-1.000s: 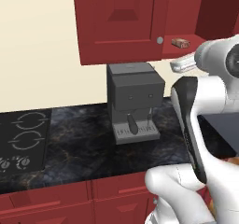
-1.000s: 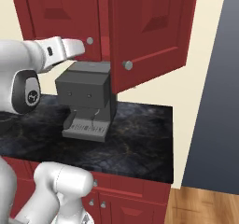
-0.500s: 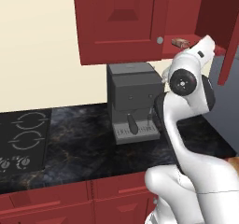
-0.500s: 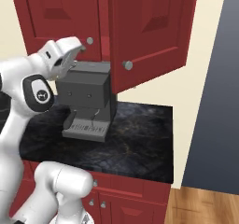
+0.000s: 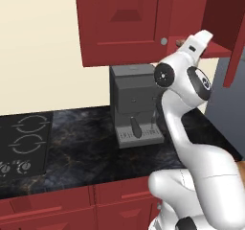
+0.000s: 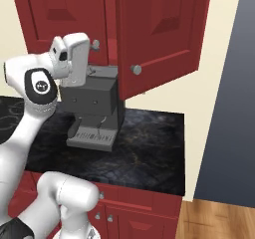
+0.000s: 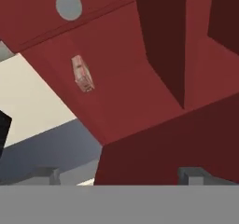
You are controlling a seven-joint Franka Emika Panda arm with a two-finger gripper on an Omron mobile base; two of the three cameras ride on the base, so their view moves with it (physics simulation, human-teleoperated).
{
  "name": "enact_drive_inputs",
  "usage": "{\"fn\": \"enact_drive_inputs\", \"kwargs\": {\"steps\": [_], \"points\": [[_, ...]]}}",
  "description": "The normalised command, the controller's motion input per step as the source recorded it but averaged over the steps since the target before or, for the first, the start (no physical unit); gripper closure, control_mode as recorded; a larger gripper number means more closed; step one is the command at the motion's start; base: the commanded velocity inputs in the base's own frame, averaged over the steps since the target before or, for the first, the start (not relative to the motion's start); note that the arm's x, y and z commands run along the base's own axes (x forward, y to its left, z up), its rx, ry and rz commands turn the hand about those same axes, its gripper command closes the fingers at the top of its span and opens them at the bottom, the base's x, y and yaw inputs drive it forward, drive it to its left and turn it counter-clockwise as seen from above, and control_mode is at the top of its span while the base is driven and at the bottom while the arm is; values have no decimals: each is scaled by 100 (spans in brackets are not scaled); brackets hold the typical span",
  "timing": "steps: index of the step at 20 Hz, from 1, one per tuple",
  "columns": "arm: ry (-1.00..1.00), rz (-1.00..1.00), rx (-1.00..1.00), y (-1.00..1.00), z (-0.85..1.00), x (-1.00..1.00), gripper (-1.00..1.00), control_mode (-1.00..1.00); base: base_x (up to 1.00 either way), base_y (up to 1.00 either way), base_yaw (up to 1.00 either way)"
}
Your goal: Open the cabinet. Pick the bar soap and place it next to the sink. Then close the cabinet.
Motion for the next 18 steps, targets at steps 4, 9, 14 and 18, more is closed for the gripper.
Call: {"fn": "enact_drive_inputs", "kwargs": {"steps": [4,9,14,18], "points": [[11,-20,-10,-34,0,27,-100,-100,0,0,0],[1,-12,-3,-35,0,29,-100,-100,0,0,0],[0,-10,0,-67,0,17,-100,-100,0,0,0],[0,-10,0,-92,-1,0,-100,-100,0,0,0]]}}
